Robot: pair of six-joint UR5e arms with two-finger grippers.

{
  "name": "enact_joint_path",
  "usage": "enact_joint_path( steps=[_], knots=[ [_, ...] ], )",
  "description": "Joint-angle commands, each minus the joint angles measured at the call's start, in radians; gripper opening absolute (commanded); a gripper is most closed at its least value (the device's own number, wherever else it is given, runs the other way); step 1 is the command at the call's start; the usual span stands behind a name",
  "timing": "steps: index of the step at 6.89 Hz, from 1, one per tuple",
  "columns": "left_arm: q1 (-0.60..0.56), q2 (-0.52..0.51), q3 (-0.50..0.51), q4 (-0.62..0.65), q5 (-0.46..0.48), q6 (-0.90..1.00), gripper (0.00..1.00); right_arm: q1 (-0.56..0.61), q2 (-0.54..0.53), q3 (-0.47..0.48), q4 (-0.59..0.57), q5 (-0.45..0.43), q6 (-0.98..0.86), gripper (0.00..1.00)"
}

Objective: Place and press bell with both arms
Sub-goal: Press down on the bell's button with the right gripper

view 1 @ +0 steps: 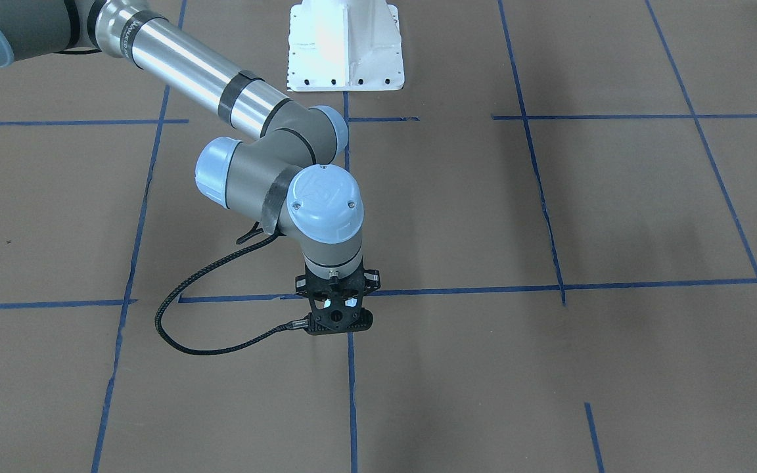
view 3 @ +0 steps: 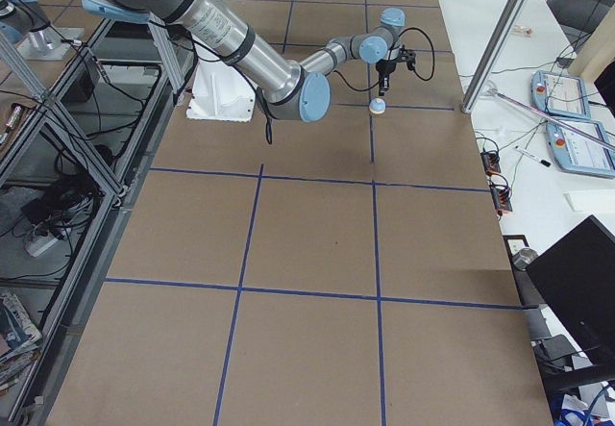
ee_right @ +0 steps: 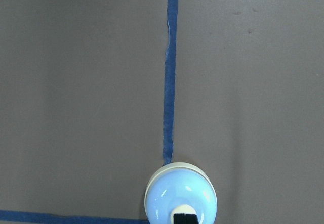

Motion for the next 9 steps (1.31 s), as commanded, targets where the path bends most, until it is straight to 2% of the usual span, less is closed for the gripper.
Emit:
enact_joint_path(
  steps=[1,9],
  knots=[
    [0.000,0.000,0.004,0.000,0.000,0.000,1.00,-0.016,0.003,-0.011,0.000,-0.038,0.014,0.00],
    [0.000,0.000,0.004,0.000,-0.002,0.000,1.00,-0.036,0.012,-0.054,0.043,-0.071,0.045,0.00]
  ],
)
